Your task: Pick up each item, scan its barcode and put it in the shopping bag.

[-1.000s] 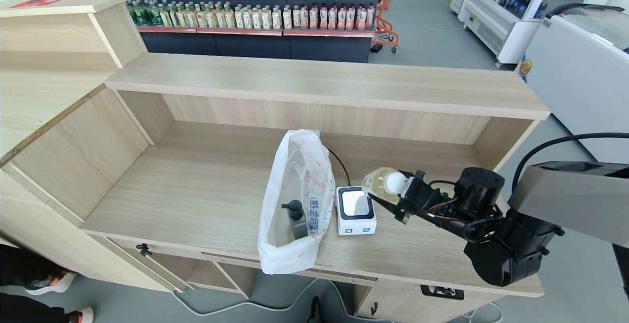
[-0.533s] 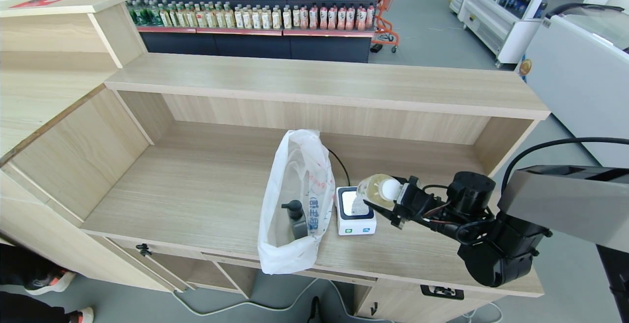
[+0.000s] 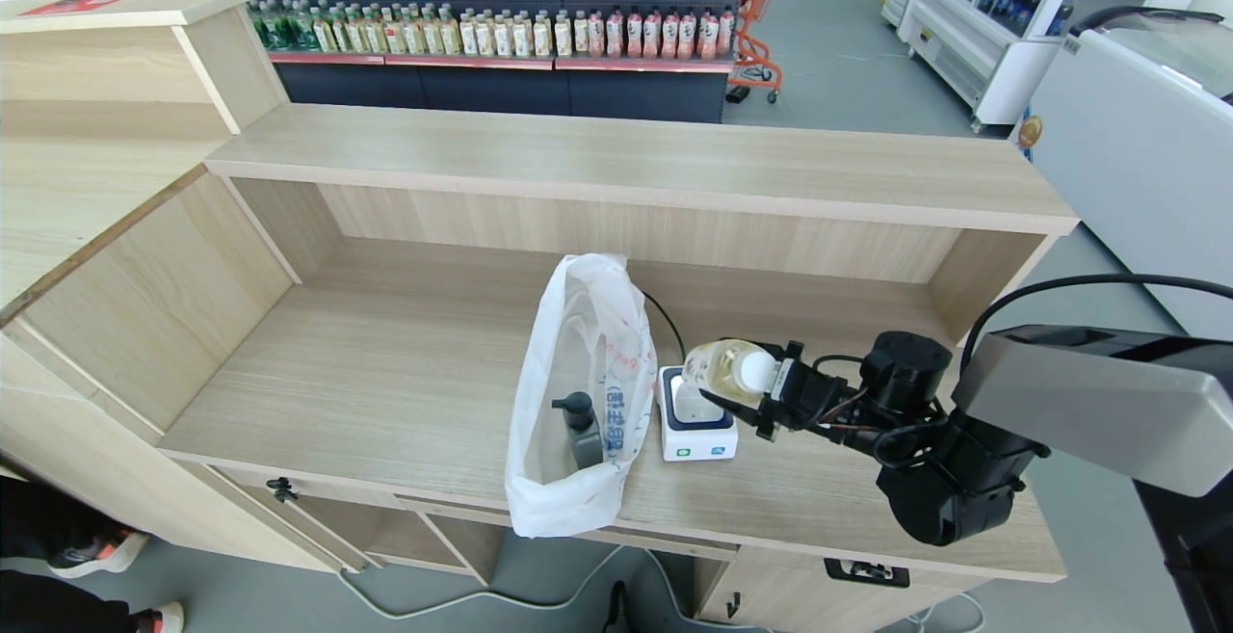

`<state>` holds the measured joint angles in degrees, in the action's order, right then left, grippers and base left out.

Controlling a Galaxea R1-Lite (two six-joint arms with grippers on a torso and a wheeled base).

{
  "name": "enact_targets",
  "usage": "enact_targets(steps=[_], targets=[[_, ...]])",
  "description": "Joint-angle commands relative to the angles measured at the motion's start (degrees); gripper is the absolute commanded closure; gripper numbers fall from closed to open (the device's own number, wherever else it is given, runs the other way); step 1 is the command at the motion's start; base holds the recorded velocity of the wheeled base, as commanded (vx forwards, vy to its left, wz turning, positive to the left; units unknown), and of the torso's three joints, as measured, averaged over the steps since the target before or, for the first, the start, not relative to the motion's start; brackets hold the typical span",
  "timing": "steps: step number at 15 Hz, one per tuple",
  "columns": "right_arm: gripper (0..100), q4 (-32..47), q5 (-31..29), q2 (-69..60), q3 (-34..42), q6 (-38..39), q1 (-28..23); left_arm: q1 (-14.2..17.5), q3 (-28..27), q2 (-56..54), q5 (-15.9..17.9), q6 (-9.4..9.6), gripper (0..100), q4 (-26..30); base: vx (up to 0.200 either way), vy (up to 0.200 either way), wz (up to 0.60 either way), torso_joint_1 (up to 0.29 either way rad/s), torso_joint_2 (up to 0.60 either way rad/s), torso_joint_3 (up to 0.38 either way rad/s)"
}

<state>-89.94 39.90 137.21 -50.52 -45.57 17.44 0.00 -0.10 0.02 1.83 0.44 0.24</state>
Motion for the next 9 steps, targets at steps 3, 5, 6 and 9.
enact_targets(steps=[3, 5, 6, 9], targets=[[100, -0.1, 2.2, 2.2, -2.4, -0.1, 0.0, 0.0, 0.0, 0.0, 0.0, 0.00, 100, -0.1, 0.000, 0.000, 0.00, 0.000, 0.00, 0.000], [100, -0.1, 3.1, 3.2, -3.8, -0.1, -0.1, 0.0, 0.0, 0.0, 0.0, 0.00, 100, 0.0, 0.000, 0.000, 0.00, 0.000, 0.00, 0.000], [100, -0.1, 3.4, 3.6, -4.3, -0.1, -0.1, 0.0, 0.0, 0.0, 0.0, 0.00, 100, 0.0, 0.000, 0.000, 0.00, 0.000, 0.00, 0.000], [100, -0.1, 3.6, 4.4, -5.2, -0.6, -0.3, 0.0, 0.0, 0.1, -0.1, 0.00, 100, 0.0, 0.000, 0.000, 0.00, 0.000, 0.00, 0.000]])
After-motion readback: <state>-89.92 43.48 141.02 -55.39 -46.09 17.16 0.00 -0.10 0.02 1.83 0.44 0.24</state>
